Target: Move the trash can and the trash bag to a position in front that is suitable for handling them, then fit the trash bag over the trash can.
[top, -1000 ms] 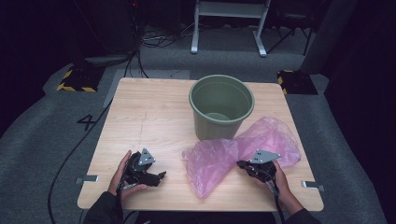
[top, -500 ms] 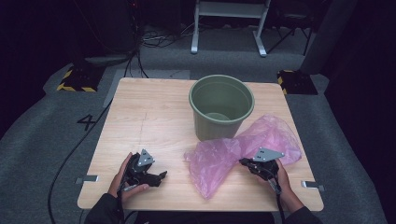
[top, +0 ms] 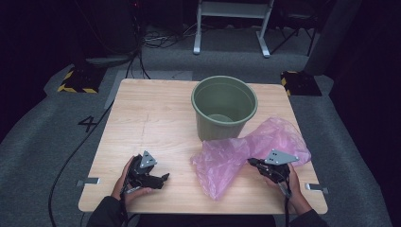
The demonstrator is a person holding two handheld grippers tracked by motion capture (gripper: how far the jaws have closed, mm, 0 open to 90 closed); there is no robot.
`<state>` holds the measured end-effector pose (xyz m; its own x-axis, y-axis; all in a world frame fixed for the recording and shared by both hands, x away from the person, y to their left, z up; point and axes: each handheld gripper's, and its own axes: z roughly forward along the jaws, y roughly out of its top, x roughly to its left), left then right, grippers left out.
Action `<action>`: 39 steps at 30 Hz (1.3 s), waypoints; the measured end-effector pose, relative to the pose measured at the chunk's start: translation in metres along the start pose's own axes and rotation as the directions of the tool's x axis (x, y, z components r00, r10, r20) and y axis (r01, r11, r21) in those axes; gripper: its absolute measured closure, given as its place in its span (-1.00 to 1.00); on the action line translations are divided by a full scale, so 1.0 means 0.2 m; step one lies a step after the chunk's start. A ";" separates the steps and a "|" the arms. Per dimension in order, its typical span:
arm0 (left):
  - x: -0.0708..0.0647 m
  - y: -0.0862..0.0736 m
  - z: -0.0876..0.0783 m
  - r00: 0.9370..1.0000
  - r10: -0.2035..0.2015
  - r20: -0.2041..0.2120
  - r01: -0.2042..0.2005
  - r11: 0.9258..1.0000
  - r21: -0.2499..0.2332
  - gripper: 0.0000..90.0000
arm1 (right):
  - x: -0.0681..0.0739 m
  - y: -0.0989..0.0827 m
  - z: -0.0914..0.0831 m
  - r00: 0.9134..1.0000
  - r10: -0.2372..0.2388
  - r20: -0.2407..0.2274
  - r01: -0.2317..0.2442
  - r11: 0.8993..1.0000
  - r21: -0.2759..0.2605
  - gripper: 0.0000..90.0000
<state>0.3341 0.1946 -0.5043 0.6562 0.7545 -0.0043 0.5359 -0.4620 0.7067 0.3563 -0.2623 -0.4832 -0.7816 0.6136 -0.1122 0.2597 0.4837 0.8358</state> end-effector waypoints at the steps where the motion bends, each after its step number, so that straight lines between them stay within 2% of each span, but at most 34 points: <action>1: 0.00 0.00 0.00 1.000 0.000 0.000 0.000 1.000 0.000 -0.75 | 0.00 0.00 -0.01 1.000 -0.001 0.002 0.001 1.000 -0.009 1.00; 9: 0.00 0.00 0.00 1.000 0.000 0.004 0.000 1.000 0.001 -0.76 | 0.00 0.01 -0.06 1.000 0.001 0.017 0.000 0.999 -0.052 1.00; 16: 0.00 0.00 0.01 1.000 0.002 0.004 -0.002 1.000 0.000 -0.77 | 0.00 0.06 -0.10 1.000 -0.018 0.026 0.021 0.994 -0.109 1.00; 21: 0.00 0.00 0.01 1.000 0.001 0.004 -0.001 1.000 0.001 -0.77 | 0.00 0.09 -0.15 0.999 -0.028 0.037 0.034 0.987 -0.157 1.00; 25: 0.00 0.00 0.01 1.000 0.002 0.003 -0.002 1.000 0.000 -0.77 | 0.00 0.11 -0.17 0.998 -0.042 0.047 0.050 0.983 -0.175 1.00; 26: 0.00 0.00 0.01 1.000 0.002 0.003 -0.002 1.000 0.000 -0.77 | 0.00 0.12 -0.19 0.997 -0.044 0.056 0.055 0.979 -0.198 1.00; 35: 0.00 0.01 0.01 1.000 0.005 0.003 -0.005 1.000 0.000 -0.77 | -0.01 0.14 -0.25 0.997 -0.040 0.067 0.056 0.968 -0.246 1.00; 39: 0.00 0.01 0.01 1.000 0.001 -0.002 -0.001 1.000 0.001 -0.77 | 0.00 0.17 -0.27 0.995 -0.053 0.080 0.072 0.961 -0.266 1.00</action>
<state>0.3356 0.1939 -0.5043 0.6559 0.7549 -0.0018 0.5354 -0.4635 0.7061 0.3349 -0.2799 -0.4253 -0.7462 0.6353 -0.1990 0.0420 0.3431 0.9383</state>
